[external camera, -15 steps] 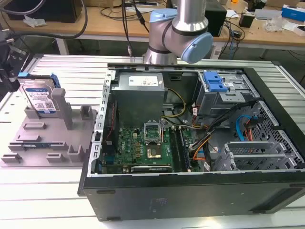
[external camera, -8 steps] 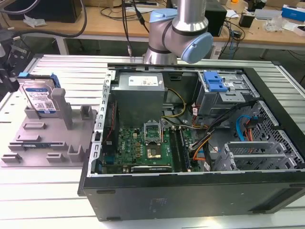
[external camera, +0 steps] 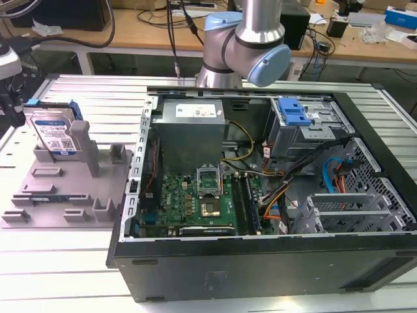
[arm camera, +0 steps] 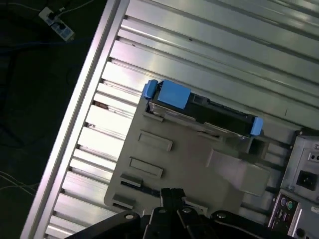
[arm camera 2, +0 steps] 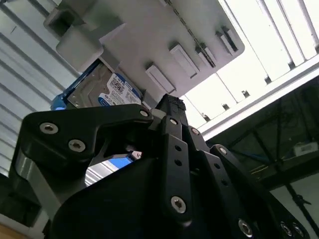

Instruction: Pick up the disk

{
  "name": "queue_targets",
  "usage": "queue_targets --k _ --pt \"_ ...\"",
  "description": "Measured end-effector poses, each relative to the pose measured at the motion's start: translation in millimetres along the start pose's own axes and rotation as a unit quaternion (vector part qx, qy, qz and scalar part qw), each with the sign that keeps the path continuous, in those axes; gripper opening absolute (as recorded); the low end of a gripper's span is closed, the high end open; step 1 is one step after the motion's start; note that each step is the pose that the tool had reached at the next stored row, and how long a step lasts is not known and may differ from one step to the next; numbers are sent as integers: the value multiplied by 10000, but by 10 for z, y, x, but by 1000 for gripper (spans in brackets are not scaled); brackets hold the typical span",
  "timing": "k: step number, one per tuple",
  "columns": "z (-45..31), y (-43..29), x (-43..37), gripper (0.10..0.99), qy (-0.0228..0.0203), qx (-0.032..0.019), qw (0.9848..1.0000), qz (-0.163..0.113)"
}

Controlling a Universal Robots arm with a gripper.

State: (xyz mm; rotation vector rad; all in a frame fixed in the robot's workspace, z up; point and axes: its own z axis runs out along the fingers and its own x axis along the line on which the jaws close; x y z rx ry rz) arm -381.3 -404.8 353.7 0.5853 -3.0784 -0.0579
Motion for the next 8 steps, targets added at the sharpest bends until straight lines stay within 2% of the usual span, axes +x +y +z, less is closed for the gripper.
queue_targets --k 2,4,6,7,8 --pt "0 0 0 114 13 0 9994 -343" --pt "0 0 0 235 26 1 9976 -688" --pt "0 0 0 357 33 1 9962 -867" --pt "0 0 0 357 36 1 9954 -960" --pt "0 0 0 416 40 1 9944 -1055"
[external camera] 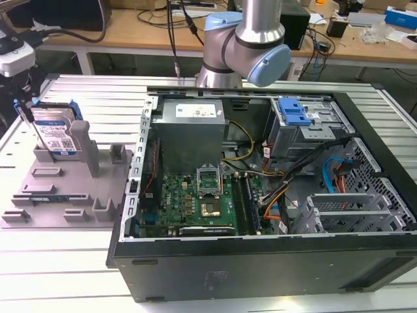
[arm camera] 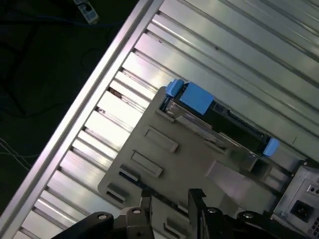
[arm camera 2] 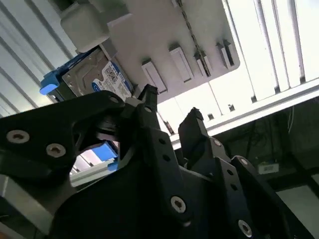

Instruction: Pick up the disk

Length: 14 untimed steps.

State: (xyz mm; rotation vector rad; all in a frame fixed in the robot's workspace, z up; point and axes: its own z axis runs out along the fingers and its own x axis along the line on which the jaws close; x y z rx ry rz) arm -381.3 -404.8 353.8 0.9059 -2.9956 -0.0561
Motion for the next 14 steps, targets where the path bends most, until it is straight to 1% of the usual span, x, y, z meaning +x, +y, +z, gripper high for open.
queue_targets --k 1,2,3,4,5,6,10,11,12,14 --pt "0 0 0 416 4 0 9999 -117" --pt "0 0 0 482 8 0 9998 -203" --pt "0 0 0 482 14 0 9993 -366" --pt "0 0 0 482 20 0 9986 -535" --pt "0 0 0 482 24 0 9980 -639" --pt "0 0 0 482 27 0 9974 -716" --pt "0 3 -2 494 39 1 9945 -1048" --pt "0 4 -3 557 42 1 9938 -1114" --pt "0 5 -3 557 46 1 9926 -1212" --pt "1 6 -4 557 61 8 9888 -1488"
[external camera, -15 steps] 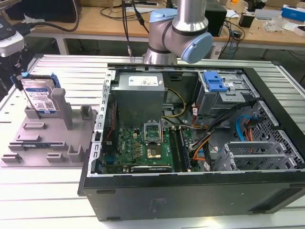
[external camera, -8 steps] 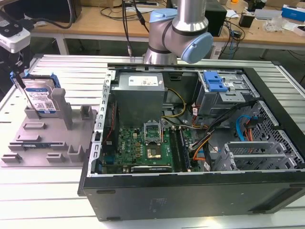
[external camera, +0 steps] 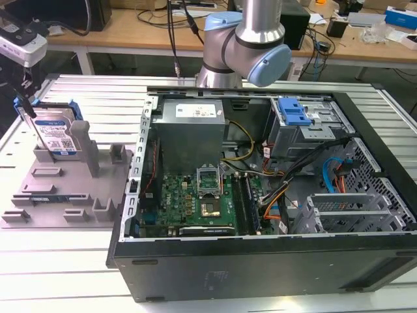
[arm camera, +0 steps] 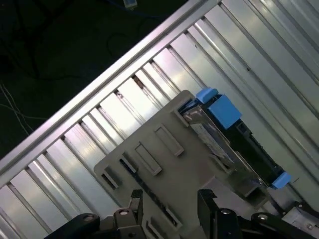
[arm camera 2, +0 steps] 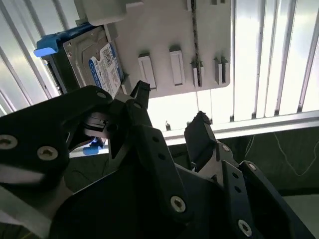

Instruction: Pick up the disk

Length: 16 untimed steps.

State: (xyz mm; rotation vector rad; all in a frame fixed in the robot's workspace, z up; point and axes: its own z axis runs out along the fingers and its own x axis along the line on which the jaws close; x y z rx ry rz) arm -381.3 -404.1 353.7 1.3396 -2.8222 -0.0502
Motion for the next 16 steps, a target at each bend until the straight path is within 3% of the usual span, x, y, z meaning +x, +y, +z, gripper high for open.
queue_targets --k 4,5,11,13,14,16 --pt "0 0 0 557 36 18 9993 -377" --pt "0 0 0 557 48 23 9984 -564" --pt "1 0 0 557 67 26 9939 -1104" --pt "2 0 0 557 79 27 9892 -1460" --pt "2 0 0 557 82 28 9878 -1555" --pt "4 0 0 557 95 30 9809 -1943"
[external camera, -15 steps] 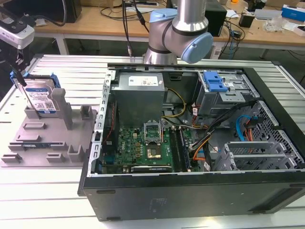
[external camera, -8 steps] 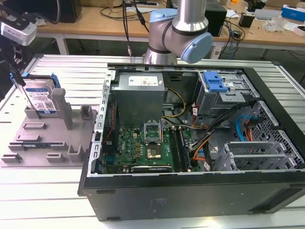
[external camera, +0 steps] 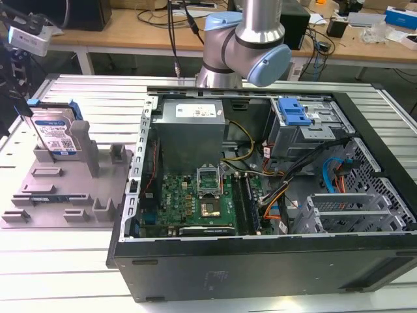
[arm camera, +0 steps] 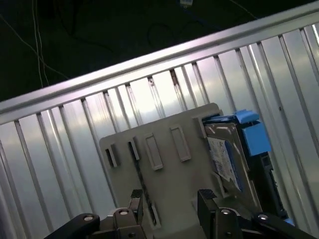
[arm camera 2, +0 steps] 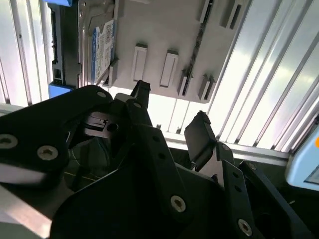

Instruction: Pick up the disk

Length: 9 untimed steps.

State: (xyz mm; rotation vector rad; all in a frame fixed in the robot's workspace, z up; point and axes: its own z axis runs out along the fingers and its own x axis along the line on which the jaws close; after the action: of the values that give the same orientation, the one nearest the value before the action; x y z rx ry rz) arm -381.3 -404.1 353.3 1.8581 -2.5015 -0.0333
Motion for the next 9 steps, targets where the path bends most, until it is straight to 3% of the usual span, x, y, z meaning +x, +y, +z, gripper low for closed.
queue_targets --k 4,6,7,9 --pt "2 0 0 557 12 3 9992 -390" --pt "2 0 0 557 20 7 9979 -646" --pt "2 0 0 557 24 8 9972 -752" --pt "4 0 0 557 34 14 9938 -1111"
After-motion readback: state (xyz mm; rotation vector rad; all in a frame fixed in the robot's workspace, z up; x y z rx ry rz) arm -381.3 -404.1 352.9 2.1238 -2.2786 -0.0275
